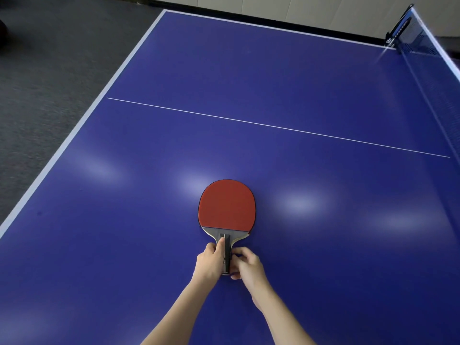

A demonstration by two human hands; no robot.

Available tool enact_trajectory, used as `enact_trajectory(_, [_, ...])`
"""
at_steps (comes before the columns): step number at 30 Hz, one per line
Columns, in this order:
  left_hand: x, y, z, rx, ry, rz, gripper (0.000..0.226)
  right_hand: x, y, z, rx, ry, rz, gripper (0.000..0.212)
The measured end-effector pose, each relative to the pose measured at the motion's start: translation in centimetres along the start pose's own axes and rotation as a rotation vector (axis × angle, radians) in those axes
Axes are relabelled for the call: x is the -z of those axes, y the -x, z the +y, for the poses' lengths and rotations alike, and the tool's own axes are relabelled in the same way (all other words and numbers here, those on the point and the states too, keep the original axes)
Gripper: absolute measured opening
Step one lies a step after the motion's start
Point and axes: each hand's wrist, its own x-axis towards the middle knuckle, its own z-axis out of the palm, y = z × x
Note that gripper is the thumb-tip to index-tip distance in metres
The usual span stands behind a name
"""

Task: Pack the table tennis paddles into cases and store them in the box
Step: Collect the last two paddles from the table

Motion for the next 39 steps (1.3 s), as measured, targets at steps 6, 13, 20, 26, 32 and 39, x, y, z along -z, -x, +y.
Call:
enact_trajectory(6, [-0.8, -0.2, 0.4, 0.022, 0.078, -0.121, 0.048, 0.6, -1.0, -1.4, -0.001, 0.197, 0.157, 0.041])
enact_trajectory(13, [-0.8, -0.4, -0.1, 0.045, 0.251, -0.155, 0.057, 2.5, -3.5, -3.5, -0.079, -0.186, 0.327, 0.035])
enact_trajectory(20, [-0.5, 0.2, -0.4, -0.035, 0.282, -0.195, 0.049, 2.6, -4.9, -6.5, -0.129, -0.437, 0.068, 0.027])
enact_trajectory(26, [-0.4, 1.0, -0.7, -0.088, 0.270, -0.179, 0.043, 3.1, -4.6, -6.3, -0.084, -0.432, 0.034, 0.029])
enact_trajectory(32, [-0.9, 3.0, 0.1, -0.197, 0.197, -0.170, 0.044, 5.0, -3.3, -6.3, 0.019, -0.469, -0.002, 0.026])
enact_trajectory(39, [-2.7, 6.9, 2.9, -0.365, 0.198, -0.138, 0.034, 8.7, -0.1, -7.8, 0.131, -0.518, 0.017, 0.019])
